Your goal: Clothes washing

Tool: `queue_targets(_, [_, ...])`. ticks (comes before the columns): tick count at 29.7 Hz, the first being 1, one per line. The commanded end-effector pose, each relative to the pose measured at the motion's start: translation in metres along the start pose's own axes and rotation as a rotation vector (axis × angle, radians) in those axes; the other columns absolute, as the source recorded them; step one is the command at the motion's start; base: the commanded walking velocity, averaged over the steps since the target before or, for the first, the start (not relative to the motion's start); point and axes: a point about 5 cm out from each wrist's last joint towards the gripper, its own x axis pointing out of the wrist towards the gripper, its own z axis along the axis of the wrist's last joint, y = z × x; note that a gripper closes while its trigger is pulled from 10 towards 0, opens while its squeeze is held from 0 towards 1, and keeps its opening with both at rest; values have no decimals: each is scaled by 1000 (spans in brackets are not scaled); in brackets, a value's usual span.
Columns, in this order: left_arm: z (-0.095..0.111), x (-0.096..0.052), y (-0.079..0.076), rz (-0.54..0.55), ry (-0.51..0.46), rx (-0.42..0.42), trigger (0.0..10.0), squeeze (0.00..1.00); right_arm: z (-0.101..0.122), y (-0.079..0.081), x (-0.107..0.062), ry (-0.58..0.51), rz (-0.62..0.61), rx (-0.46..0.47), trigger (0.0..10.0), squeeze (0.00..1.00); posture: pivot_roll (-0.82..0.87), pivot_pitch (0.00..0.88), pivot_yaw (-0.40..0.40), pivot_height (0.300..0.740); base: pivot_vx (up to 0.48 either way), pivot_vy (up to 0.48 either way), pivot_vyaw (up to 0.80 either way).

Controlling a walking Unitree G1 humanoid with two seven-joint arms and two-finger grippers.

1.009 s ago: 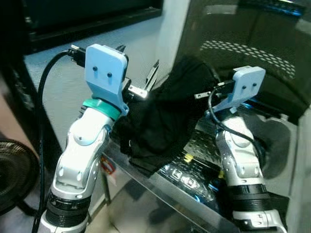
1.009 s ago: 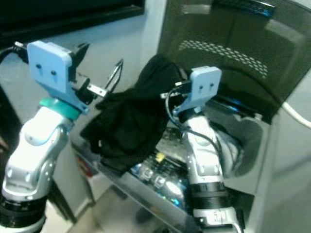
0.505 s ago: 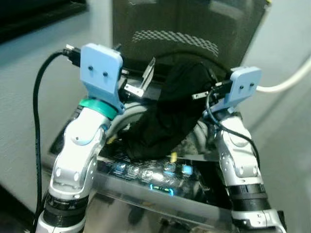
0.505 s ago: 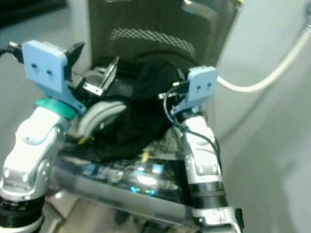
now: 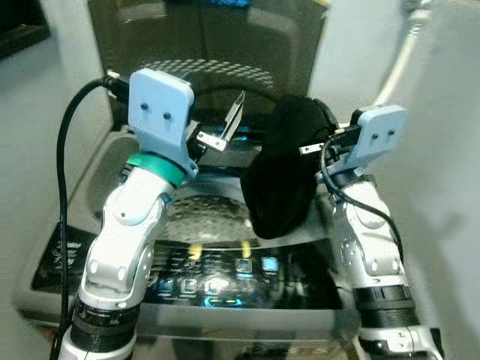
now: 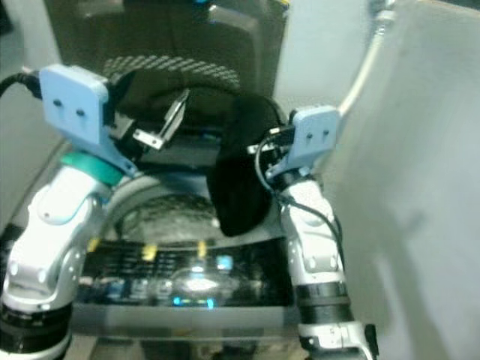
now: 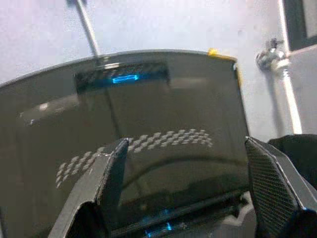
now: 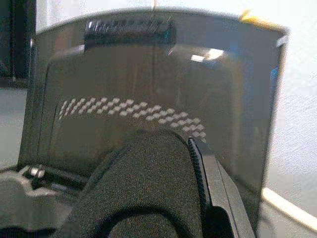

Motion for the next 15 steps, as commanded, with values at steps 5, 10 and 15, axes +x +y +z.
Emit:
queue_targets(5, [2,0,0,-3,-6,12,10000,0,7,0,2,-30,5,-16,10000,0,117,0,-10,740,0,107,0])
queue_targets(10, [2,0,0,-2,-5,14,10000,0,7,0,2,-31,5,-17,10000,0,115,0,-10,740,0,0,0])
queue_targets(15, [1,0,-1,-6,-1,22,10000,0,7,1,2,-32,7,-19,10000,0,116,0,-9,740,0,0,0])
